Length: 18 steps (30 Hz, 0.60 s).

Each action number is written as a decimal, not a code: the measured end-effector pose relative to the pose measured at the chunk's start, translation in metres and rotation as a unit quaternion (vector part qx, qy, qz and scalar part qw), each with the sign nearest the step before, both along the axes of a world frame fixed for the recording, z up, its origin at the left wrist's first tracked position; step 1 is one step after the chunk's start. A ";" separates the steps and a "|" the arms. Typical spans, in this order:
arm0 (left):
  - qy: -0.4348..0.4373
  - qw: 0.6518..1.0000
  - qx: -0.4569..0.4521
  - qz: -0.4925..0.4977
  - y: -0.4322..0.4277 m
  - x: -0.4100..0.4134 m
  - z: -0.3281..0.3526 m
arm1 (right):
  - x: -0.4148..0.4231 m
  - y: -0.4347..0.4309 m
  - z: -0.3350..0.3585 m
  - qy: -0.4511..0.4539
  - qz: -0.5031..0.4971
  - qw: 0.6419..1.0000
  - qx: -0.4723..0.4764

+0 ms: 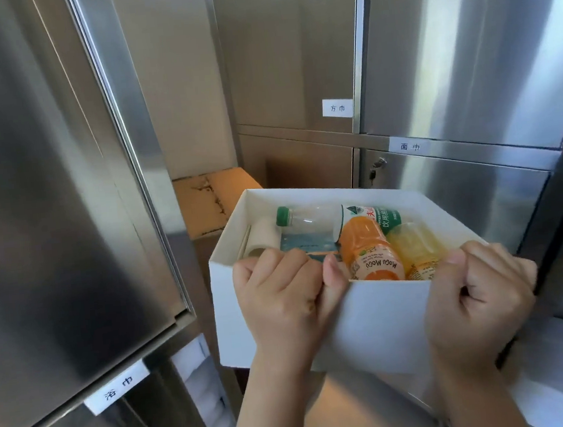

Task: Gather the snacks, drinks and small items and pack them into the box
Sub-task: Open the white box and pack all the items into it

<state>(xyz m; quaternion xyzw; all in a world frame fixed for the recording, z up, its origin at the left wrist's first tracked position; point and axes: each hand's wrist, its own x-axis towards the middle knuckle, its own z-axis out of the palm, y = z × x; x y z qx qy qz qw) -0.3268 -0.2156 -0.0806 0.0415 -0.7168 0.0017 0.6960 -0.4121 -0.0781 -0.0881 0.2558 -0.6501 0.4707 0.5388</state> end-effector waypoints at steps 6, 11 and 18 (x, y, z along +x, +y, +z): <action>-0.008 0.999 0.007 0.049 -0.021 -0.071 -0.008 | -0.085 -0.030 -0.010 -0.001 0.045 0.999 0.004; 0.010 0.991 0.012 0.135 -0.039 -0.121 -0.001 | -0.155 -0.064 0.001 0.013 0.132 0.991 0.004; 0.019 0.971 0.016 0.239 -0.064 -0.156 -0.004 | -0.214 -0.120 0.000 0.019 0.245 0.969 0.010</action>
